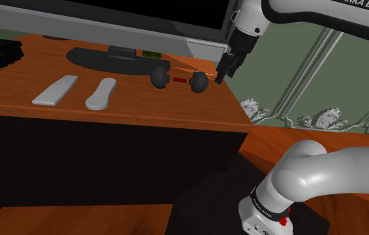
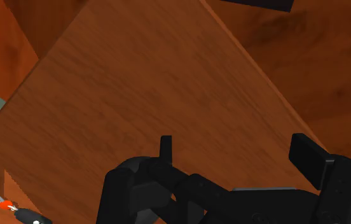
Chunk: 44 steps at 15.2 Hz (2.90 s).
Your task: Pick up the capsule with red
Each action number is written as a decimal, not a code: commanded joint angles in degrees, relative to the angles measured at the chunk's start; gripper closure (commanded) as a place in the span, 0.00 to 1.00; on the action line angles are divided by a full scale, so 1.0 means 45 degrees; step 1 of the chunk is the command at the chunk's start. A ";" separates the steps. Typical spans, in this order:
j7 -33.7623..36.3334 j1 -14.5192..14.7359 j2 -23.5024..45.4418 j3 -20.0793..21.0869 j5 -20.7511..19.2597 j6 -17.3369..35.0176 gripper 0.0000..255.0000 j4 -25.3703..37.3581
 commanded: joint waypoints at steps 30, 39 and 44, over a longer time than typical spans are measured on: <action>-0.9236 0.1683 0.9148 -0.1516 -0.0812 0.2841 1.00 0.4824; -0.9238 0.1684 0.9111 -0.1513 -0.0812 0.2664 1.00 0.4966; -0.9259 0.1686 0.9106 -0.1510 -0.0806 0.1809 1.00 0.5816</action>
